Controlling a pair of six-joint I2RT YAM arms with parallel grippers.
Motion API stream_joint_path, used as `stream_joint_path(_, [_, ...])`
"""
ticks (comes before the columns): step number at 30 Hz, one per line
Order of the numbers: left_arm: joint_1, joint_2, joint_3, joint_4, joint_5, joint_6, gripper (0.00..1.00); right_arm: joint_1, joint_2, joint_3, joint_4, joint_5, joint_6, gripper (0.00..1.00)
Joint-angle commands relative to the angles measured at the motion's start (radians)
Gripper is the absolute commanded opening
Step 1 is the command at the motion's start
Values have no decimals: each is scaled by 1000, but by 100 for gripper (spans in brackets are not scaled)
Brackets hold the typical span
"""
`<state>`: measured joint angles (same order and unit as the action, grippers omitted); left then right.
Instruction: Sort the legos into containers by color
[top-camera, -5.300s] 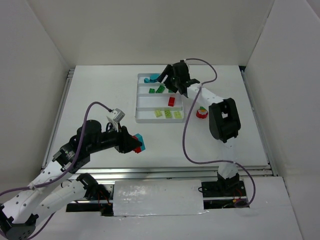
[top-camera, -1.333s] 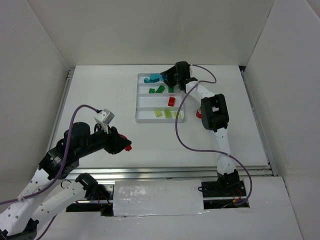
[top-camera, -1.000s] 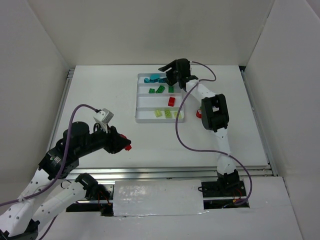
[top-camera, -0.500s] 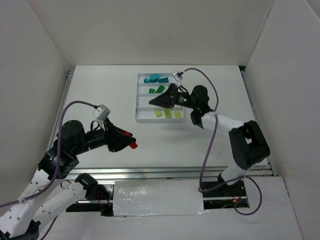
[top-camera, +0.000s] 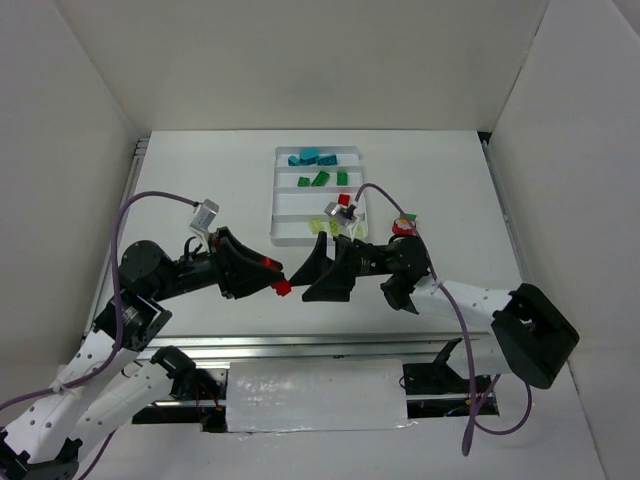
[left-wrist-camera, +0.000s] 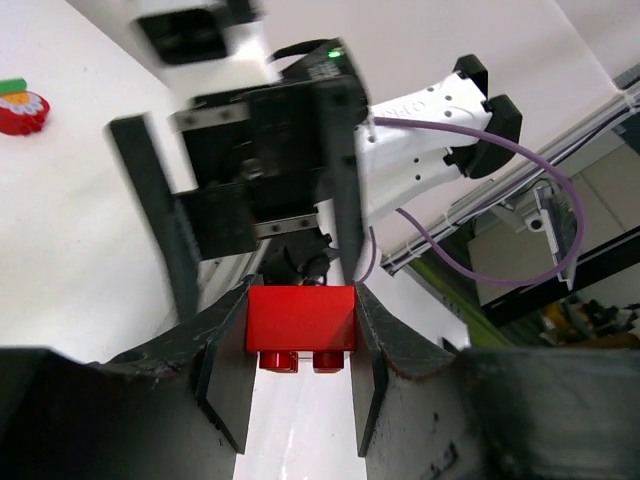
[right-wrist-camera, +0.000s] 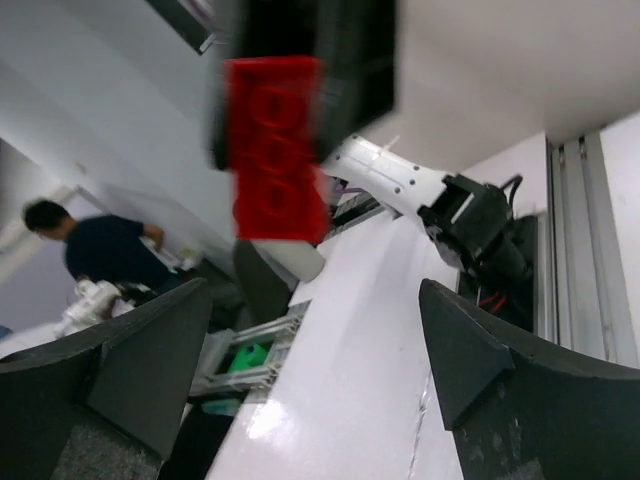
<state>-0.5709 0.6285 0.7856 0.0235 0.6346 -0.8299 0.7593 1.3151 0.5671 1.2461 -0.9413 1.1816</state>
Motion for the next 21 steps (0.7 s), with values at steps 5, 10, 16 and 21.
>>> stream_joint_path(5, [2,-21,-40,136,31,-97,0,142,-140,129,-258,171,-293,88])
stream_joint_path(10, [2,-23,-36,133,30,-92,0,153,-116,168,-338,220,-318,75])
stream_joint_path(16, [0,-15,-39,128,36,-80,0,156,-77,183,-324,230,-293,26])
stream_joint_path(21, [2,-24,-20,69,-2,-43,1,158,-51,197,-327,214,-275,0])
